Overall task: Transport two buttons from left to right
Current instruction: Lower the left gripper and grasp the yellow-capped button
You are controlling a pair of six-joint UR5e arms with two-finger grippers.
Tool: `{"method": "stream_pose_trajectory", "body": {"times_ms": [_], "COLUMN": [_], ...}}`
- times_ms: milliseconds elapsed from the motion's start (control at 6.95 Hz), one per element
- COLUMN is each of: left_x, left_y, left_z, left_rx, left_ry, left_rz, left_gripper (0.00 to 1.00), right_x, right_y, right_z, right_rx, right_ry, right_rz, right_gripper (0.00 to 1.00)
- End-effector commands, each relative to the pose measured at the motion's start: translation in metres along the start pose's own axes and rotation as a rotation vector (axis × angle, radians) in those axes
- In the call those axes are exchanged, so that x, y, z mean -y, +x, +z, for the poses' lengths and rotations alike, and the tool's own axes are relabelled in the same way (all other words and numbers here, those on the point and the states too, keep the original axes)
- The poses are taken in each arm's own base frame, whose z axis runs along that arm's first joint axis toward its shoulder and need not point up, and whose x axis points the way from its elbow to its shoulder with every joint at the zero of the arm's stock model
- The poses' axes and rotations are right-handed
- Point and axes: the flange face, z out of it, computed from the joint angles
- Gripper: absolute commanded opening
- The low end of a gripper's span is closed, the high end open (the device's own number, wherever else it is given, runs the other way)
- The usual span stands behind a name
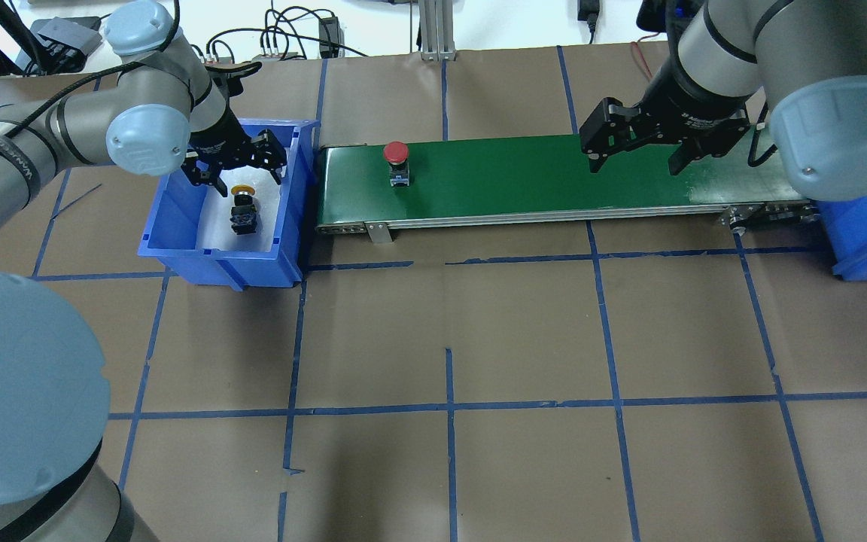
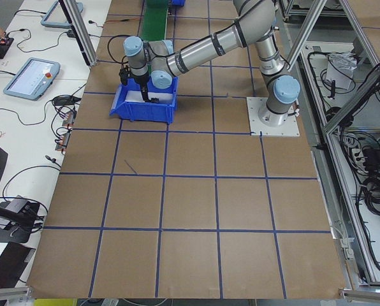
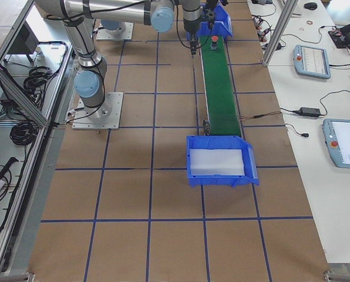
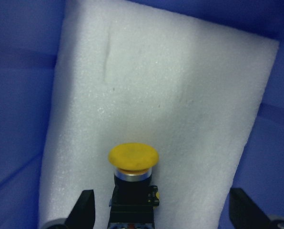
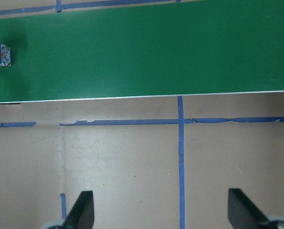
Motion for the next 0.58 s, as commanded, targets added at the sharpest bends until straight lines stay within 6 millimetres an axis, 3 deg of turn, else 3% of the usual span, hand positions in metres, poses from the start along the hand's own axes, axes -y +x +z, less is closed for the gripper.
{"method": "stream_pose_trajectory", "body": {"times_ms": [0,432], "left_x": [0.0058,0.0103], "left_y": [-0.0037,-0.0077], "left_z": [0.0014,-0.0045], "left_rx": [0.032,0.035], "left_ry": [0.021,0.035], "left_rz": [0.001,0.023], "left_gripper": [1.0,1.0], "right_x": [0.0001,-0.0001], "right_y": [0.0008,0.0008], "right_z": [0.0003,0.0005], "right_rx": [0.0,0.0], "right_ry": [-0.001,-0.002], "right_rz": [0.002,0.002], "right_gripper": [1.0,1.0]}}
